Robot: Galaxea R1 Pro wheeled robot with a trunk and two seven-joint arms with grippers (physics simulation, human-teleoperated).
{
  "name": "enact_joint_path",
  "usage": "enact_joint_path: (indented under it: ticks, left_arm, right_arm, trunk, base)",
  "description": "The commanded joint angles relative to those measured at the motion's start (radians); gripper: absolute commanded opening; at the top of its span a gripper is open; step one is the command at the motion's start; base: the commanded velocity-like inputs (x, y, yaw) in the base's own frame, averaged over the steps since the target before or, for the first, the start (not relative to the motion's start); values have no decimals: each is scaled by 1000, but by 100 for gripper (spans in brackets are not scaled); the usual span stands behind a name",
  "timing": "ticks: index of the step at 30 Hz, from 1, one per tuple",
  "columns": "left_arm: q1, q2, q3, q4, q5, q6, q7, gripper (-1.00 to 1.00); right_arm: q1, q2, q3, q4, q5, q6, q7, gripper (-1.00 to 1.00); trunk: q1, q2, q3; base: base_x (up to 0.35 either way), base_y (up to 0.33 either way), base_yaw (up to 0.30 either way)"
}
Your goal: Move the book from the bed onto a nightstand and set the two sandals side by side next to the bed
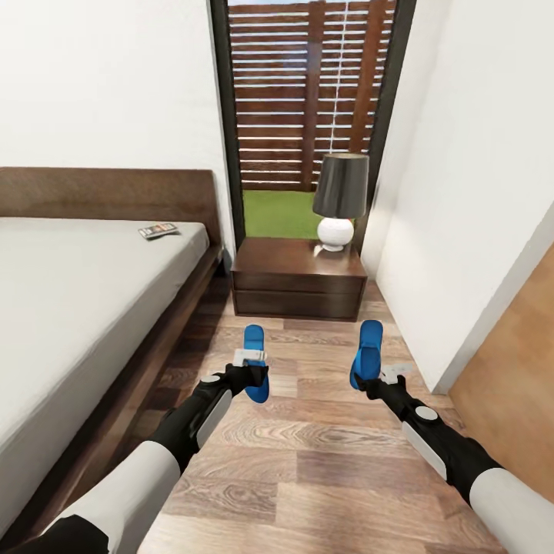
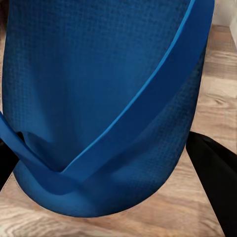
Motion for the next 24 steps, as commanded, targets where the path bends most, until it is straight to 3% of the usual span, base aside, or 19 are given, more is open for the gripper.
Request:
enact_joint_path:
  ticks: [1,17,24]
  left_arm:
    - [-1,0,0,-1,5,5,-1,-100]
    - [-1,0,0,-1,5,5,-1,-100]
    - [0,0,0,-1,5,3,0,-100]
  right_arm:
    - [-1,-1,6,0,-11,-6,1,-100]
    - [-1,-1,7,0,-10,-6,1,-100]
    - [-1,-1,6,0,-11,-6,1,-100]
  trunk:
    - [0,0,-1]
    - [0,0,-7]
    - [0,0,-10]
  base:
    - [325,-92,178]
    - [290,-192,253]
    - [68,-53,260]
